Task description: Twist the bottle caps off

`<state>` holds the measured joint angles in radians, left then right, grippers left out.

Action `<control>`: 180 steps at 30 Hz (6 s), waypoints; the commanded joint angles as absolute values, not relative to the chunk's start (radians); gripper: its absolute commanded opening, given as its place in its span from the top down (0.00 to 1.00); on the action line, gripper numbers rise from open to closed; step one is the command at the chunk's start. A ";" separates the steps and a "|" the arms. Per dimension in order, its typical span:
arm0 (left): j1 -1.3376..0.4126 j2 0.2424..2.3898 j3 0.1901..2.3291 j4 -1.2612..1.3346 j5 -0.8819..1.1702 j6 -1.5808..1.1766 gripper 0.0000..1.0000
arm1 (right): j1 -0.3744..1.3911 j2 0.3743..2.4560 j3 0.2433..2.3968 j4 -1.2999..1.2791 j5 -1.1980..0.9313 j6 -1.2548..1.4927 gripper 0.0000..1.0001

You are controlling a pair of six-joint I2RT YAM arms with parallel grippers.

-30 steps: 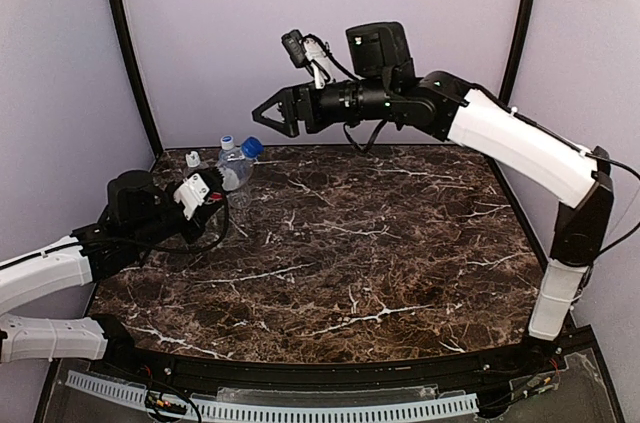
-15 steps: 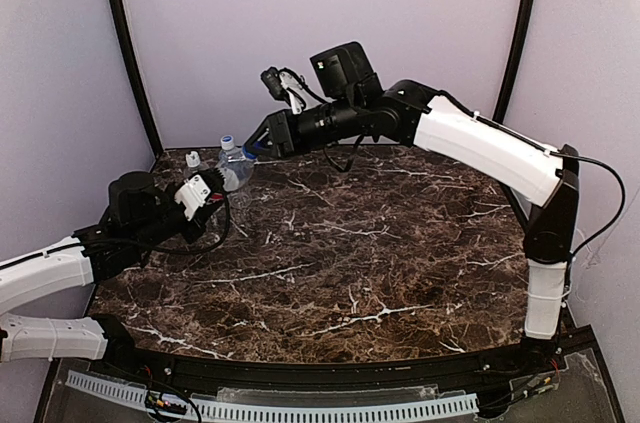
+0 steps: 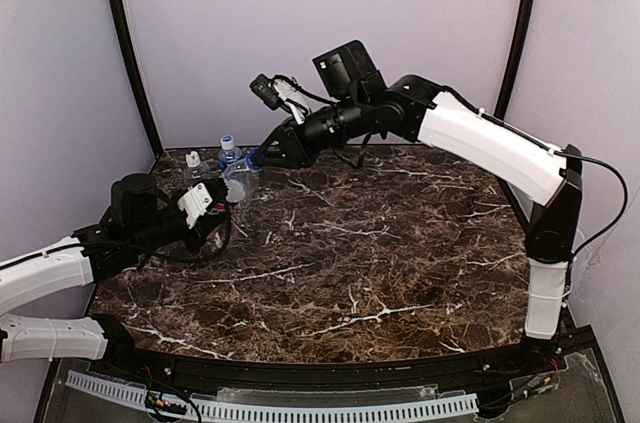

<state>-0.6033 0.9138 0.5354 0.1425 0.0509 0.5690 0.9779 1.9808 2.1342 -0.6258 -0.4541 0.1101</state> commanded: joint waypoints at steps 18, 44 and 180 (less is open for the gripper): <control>-0.609 0.919 0.678 -0.336 0.791 0.627 0.76 | 1.241 1.847 1.923 -0.836 -0.067 -1.298 1.00; -0.609 0.880 0.537 0.094 0.204 0.594 0.76 | 1.017 1.686 1.888 -0.466 -0.337 -0.102 0.02; -0.609 0.822 0.455 0.220 0.431 0.333 0.01 | 0.966 1.743 1.754 -0.363 -0.454 -0.072 1.00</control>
